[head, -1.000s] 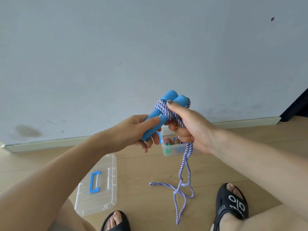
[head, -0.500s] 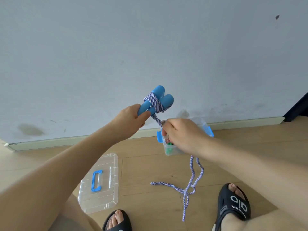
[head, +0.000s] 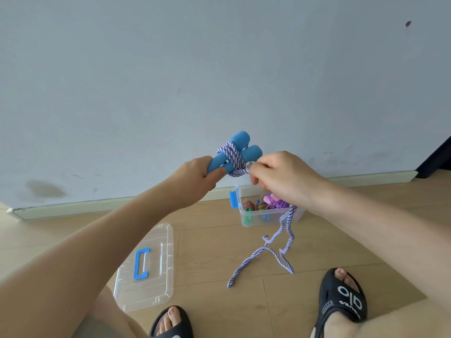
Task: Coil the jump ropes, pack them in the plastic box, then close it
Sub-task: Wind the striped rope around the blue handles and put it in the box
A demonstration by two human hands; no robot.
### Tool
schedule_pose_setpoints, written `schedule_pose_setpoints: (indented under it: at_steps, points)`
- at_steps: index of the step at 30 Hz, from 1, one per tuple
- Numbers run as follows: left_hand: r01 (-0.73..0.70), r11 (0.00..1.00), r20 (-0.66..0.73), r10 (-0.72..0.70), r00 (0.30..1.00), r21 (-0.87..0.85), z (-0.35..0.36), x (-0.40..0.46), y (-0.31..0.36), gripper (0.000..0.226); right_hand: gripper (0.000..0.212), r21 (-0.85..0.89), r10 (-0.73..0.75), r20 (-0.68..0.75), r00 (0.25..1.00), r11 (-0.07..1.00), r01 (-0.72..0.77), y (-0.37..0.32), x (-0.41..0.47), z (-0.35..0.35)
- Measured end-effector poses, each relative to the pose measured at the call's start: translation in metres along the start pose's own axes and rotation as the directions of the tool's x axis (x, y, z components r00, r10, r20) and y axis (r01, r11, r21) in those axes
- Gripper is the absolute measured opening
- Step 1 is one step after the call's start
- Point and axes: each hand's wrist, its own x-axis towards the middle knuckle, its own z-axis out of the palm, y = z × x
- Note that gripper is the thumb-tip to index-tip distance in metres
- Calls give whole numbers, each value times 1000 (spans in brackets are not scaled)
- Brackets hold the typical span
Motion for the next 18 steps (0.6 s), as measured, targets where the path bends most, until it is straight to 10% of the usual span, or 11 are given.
schedule_pose_setpoints:
  at_steps: [8,18]
  points:
    - [-326,830,198,263,944,452,20,-20,15,30,49,-251,-304,-136,943,931,264,0,20,-26]
    - [-555,706,259,492,831,440,11,-48,34,29,63,-240,-254,120,960,931,276,17,48,-29]
